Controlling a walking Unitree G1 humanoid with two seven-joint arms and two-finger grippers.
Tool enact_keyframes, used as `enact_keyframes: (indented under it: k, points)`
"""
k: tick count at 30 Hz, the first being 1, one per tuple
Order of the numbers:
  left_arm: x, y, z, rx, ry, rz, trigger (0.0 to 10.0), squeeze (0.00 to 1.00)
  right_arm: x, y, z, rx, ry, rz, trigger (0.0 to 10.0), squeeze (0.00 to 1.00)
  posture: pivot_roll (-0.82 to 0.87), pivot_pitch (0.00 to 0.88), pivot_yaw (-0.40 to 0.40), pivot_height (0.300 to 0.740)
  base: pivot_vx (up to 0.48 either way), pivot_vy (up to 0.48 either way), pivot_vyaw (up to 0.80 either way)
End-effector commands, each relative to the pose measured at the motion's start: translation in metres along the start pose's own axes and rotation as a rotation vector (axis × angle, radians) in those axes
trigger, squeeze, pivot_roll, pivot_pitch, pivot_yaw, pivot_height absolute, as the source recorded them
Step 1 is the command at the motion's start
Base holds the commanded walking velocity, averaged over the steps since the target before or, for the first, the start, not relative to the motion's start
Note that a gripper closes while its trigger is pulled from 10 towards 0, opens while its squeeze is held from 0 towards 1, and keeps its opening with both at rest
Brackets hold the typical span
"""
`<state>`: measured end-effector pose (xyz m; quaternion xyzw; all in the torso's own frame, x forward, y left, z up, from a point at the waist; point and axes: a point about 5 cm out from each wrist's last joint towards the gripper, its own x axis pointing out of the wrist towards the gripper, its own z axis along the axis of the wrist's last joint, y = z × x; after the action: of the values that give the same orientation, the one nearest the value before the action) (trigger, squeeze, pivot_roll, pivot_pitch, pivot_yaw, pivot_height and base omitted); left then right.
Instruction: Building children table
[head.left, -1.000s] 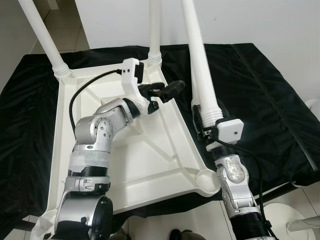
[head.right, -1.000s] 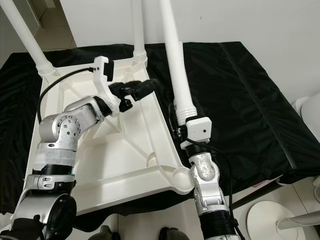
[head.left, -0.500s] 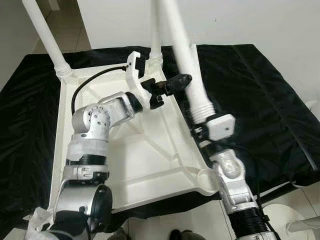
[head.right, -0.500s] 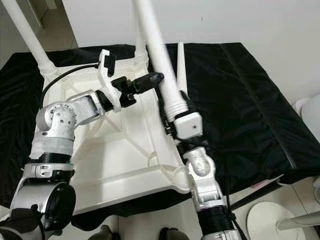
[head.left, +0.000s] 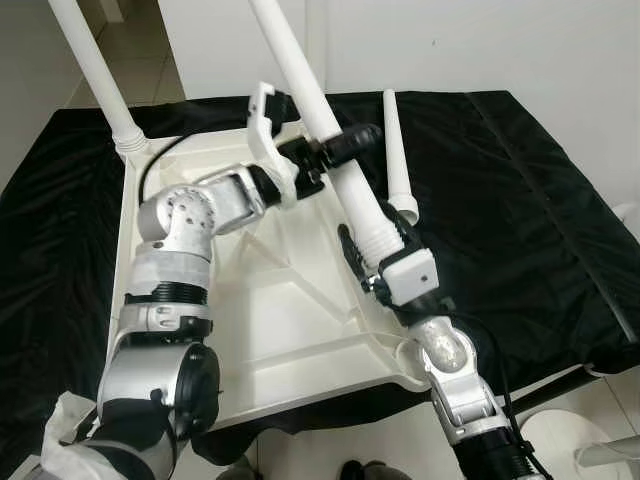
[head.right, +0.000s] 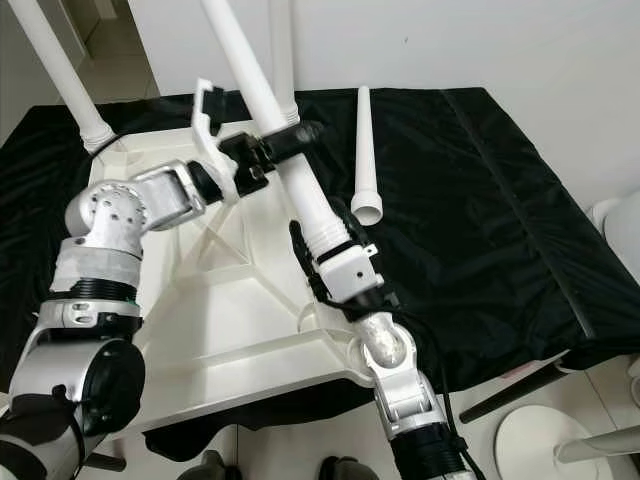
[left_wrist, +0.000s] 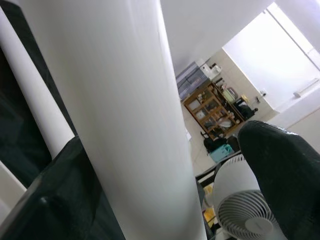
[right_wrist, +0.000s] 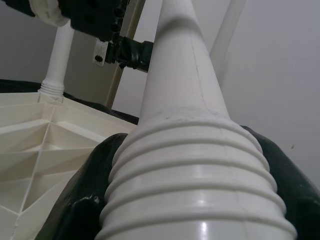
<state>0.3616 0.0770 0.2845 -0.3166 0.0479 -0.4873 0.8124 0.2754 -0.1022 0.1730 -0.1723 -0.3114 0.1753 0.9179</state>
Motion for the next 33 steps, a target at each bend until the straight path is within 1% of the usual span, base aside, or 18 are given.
enact_keyframes:
  k: [1,2,3,4,5,6,7,8,12,13,14,15,16,17,27,31,32,33]
  points:
    - [-0.002,-0.002,0.009,0.018,-0.026,-0.055,10.0,0.0,-0.005,0.002,0.001,-0.032,-0.014,0.004,10.0,0.0,-0.04,0.05,0.036,0.74,0.0,0.0,0.0]
    - [-0.002,-0.002,0.009,0.018,-0.026,-0.055,10.0,0.0,-0.005,0.002,0.001,-0.032,-0.014,0.004,10.0,0.0,-0.04,0.05,0.036,0.74,0.0,0.0,0.0]
    - [-0.002,0.002,0.018,0.024,-0.035,-0.032,10.0,0.0,-0.014,0.003,0.001,-0.076,-0.017,0.006,10.0,0.0,-0.04,0.051,0.039,0.74,0.0,0.0,0.0]
    - [-0.002,0.002,0.018,0.024,-0.035,-0.032,10.0,0.0,-0.014,0.003,0.001,-0.076,-0.017,0.006,10.0,0.0,-0.04,0.051,0.039,0.74,0.0,0.0,0.0]
    - [-0.003,0.005,0.027,0.015,-0.048,-0.009,10.0,0.0,-0.023,0.005,-0.001,-0.117,-0.014,0.033,10.0,0.0,-0.04,0.051,0.04,0.74,0.0,0.0,0.0]
    - [-0.003,0.009,0.035,0.0,-0.063,0.019,10.0,0.0,-0.031,0.008,-0.003,-0.137,-0.006,0.05,10.0,0.0,-0.03,0.048,0.045,0.74,0.0,0.0,0.0]
    - [-0.003,0.009,0.035,0.0,-0.063,0.019,10.0,0.0,-0.031,0.008,-0.003,-0.137,-0.006,0.05,10.0,0.0,-0.03,0.048,0.045,0.74,0.0,0.0,0.0]
    - [-0.002,0.011,0.039,-0.015,-0.071,0.041,10.0,0.0,-0.035,0.009,-0.004,-0.131,0.005,0.052,10.0,0.0,-0.03,0.048,0.045,0.74,0.0,0.0,0.0]
    - [0.003,0.014,0.038,-0.03,-0.064,0.08,10.0,0.0,-0.038,0.01,-0.005,-0.14,0.011,0.049,10.0,0.0,-0.04,0.044,0.046,0.74,0.0,0.0,0.0]
    - [0.004,0.016,0.038,-0.034,-0.064,0.089,8.0,0.0,-0.038,0.011,-0.005,-0.146,0.009,0.053,10.0,0.0,-0.04,0.042,0.05,0.74,0.0,0.0,0.0]
    - [0.004,0.016,0.038,-0.034,-0.064,0.089,8.0,0.0,-0.038,0.011,-0.005,-0.146,0.009,0.053,10.0,0.0,-0.04,0.042,0.05,0.74,0.0,0.0,0.0]
    - [0.005,0.017,0.037,-0.035,-0.064,0.096,3.1,0.0,-0.038,0.012,-0.005,-0.15,0.007,0.052,10.0,0.0,-0.04,0.043,0.051,0.74,0.0,0.0,0.0]
    - [0.005,0.017,0.037,-0.035,-0.064,0.096,3.1,0.0,-0.038,0.012,-0.005,-0.15,0.007,0.052,10.0,0.0,-0.04,0.043,0.051,0.74,0.0,0.0,0.0]
    - [0.005,0.019,0.038,-0.037,-0.067,0.101,0.0,0.0,-0.038,0.013,-0.006,-0.158,0.006,0.051,10.0,0.0,-0.05,0.042,0.051,0.74,0.0,0.0,0.0]
    - [0.001,0.025,0.045,-0.04,-0.091,0.116,0.0,0.0,-0.04,0.014,-0.007,-0.166,0.001,0.028,10.0,0.0,-0.05,0.041,0.051,0.74,0.0,0.0,0.0]
    - [0.001,0.026,0.046,-0.037,-0.094,0.119,0.0,0.0,-0.041,0.014,-0.007,-0.153,0.005,0.017,10.0,0.0,-0.04,0.036,0.049,0.74,0.0,0.0,0.0]
    - [0.0,0.027,0.048,-0.03,-0.098,0.126,0.0,0.0,-0.041,0.014,-0.007,-0.126,0.006,0.001,10.0,1.0,-0.04,0.036,0.049,0.74,0.0,0.0,0.0]
    - [0.0,0.028,0.049,-0.027,-0.105,0.14,0.0,0.0,-0.041,0.013,-0.007,-0.111,0.008,-0.014,10.0,1.0,-0.04,0.036,0.049,0.74,0.0,0.0,0.0]
